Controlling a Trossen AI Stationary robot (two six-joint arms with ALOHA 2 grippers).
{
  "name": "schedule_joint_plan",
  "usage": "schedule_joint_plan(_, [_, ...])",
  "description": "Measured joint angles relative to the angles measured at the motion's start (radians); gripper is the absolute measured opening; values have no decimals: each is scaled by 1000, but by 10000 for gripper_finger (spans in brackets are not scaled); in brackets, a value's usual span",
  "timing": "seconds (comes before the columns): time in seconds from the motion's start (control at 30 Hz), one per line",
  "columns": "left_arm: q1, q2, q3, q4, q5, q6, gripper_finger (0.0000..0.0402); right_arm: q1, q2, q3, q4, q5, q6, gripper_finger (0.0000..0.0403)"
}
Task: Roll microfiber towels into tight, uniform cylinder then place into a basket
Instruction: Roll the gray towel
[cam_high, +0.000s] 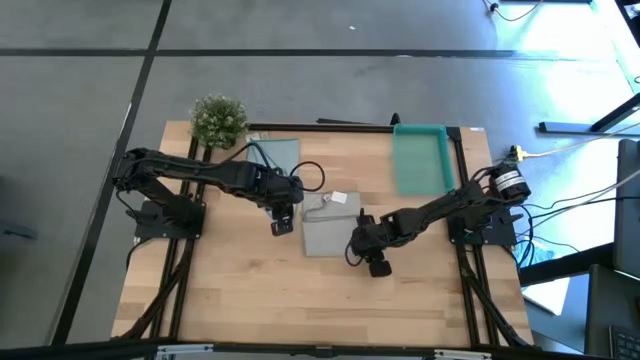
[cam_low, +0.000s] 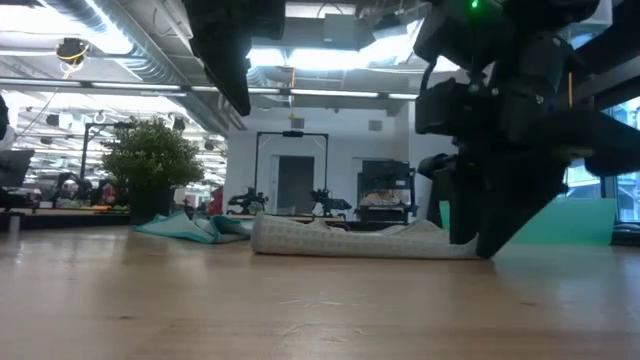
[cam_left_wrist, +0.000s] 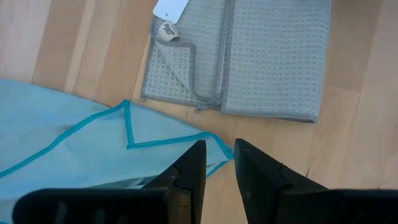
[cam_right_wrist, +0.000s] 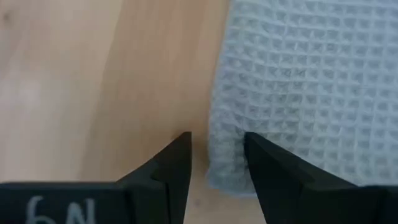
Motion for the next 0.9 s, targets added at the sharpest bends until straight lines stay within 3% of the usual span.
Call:
schedule_joint_plan(0.2, [-9,0,0,5,16,0,79,2,18,-8,15,67,81,154])
schedule_joint_plan(0.3, [-26,0,0,10,86,1,79,0,20,-10,24,110,95,146])
schedule_joint_plan(0.43, [-59,0,0,24,142,40,79,1,21,-10,24,148,119,99])
schedule_joint_plan(0.57, [-91,0,0,33,140,68,79,-1,21,-11,23,165,121,25])
schedule_joint_plan(0.67, [-101,0,0,38,136,56,79,-1,20,-10,24,165,123,13])
schedule_joint_plan(0.77, [-104,0,0,48,135,55,79,-7,12,-2,19,124,98,9])
schedule_joint_plan(0.9, [-104,0,0,52,135,63,79,-45,6,13,10,-74,125,7])
